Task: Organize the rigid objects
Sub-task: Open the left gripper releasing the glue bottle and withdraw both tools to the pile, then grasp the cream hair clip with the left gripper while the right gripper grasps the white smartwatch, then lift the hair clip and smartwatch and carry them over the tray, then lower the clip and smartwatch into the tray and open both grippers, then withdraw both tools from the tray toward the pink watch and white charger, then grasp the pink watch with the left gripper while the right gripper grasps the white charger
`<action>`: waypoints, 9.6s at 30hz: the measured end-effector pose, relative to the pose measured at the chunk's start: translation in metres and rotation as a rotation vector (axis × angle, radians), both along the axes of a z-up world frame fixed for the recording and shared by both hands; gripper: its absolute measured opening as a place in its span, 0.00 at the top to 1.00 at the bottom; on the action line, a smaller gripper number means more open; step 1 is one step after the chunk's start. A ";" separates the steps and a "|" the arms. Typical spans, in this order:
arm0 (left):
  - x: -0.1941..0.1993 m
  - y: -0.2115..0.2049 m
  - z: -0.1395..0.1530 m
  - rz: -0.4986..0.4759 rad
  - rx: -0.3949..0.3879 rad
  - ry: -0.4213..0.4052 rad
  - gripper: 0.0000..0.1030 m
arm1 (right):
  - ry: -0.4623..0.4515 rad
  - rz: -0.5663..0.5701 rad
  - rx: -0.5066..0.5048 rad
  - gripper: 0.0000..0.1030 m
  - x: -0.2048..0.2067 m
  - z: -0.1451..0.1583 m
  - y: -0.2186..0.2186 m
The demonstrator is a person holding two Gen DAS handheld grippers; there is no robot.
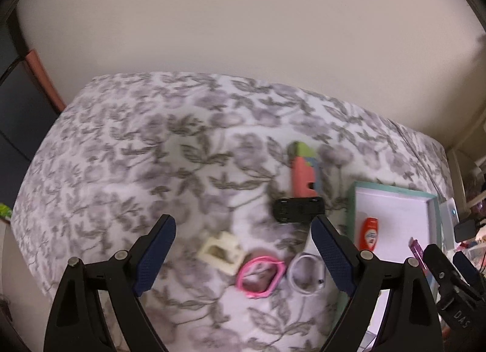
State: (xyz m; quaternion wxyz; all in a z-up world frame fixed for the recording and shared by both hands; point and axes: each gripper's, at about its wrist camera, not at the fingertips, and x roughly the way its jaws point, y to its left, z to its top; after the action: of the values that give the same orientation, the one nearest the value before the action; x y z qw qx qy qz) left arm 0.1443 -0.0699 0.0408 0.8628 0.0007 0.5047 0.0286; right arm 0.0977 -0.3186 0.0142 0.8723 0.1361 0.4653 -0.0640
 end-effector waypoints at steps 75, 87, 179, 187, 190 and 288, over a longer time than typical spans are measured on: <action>0.037 0.048 -0.155 -0.024 -0.016 0.316 0.27 | 0.224 0.361 -0.151 0.45 0.039 -0.122 0.158; 0.036 0.031 -0.141 -0.039 0.001 0.310 0.43 | 0.208 0.352 -0.126 0.51 0.038 -0.113 0.149; -0.028 -0.199 -0.090 -0.495 0.059 0.086 0.43 | 0.194 -0.090 -0.075 0.50 -0.006 -0.067 -0.089; -0.026 -0.198 -0.099 -0.490 0.075 0.113 0.43 | 0.226 -0.087 -0.069 0.50 -0.004 -0.077 -0.088; -0.025 -0.198 -0.102 -0.491 0.085 0.119 0.43 | 0.241 -0.087 -0.066 0.50 -0.003 -0.081 -0.088; 0.015 0.012 -0.143 -0.030 0.153 0.332 0.02 | 0.136 0.191 -0.080 0.02 0.036 -0.071 0.070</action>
State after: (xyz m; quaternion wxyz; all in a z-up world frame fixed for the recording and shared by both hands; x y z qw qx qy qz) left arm 0.1594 -0.0583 -0.1022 0.7655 0.0787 0.6364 0.0536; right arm 0.1334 -0.2482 -0.0567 0.8456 0.0517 0.5313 -0.0081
